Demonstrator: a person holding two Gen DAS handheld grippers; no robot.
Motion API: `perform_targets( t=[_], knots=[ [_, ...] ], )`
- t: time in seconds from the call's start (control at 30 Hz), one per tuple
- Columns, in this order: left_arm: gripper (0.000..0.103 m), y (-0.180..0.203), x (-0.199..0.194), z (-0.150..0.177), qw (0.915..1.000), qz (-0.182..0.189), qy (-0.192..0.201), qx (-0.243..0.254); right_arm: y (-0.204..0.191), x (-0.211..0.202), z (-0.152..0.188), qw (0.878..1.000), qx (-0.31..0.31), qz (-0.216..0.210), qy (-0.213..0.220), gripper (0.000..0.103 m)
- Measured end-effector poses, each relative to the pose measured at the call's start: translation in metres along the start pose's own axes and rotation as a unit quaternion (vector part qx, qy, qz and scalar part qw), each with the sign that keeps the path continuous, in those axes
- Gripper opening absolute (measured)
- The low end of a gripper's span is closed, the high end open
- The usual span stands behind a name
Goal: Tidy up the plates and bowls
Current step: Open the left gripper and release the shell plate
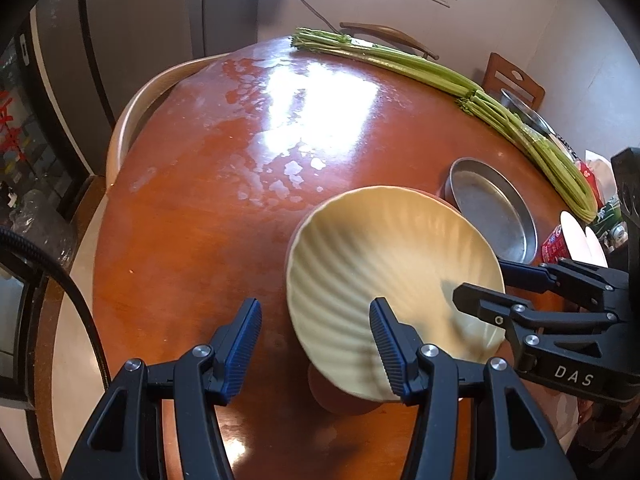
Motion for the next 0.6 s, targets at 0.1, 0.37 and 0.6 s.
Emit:
perform_targets(
  t=[0.1, 0.37, 0.6],
  knots=[
    [0.056, -0.001, -0.004, -0.002, 1.0, -0.005, 0.006, -0.001, 0.001, -0.002, 0.0, 1.0, 0.005, -0.004, 0.003, 0.053],
    [0.056, 0.011, -0.019, -0.009, 0.9996, -0.005, 0.025, 0.012, 0.007, -0.026, -0.002, 0.999, 0.019, -0.004, 0.04, 0.053],
    [0.056, 0.036, -0.035, -0.019, 0.9981, -0.003, 0.045, 0.043, 0.031, -0.077, 0.0, 0.991, 0.06, 0.004, 0.117, 0.053]
  ],
)
Point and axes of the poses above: each gripper's, at about its wrist camera, not at the fingertips, and x roughly the way its jaws point, y to its right, z to its underside, the point moved 8 cm from there along x, roughly the way its jaws point, and after that the axes turned 2 degrees about z, right-handed, at the moved point
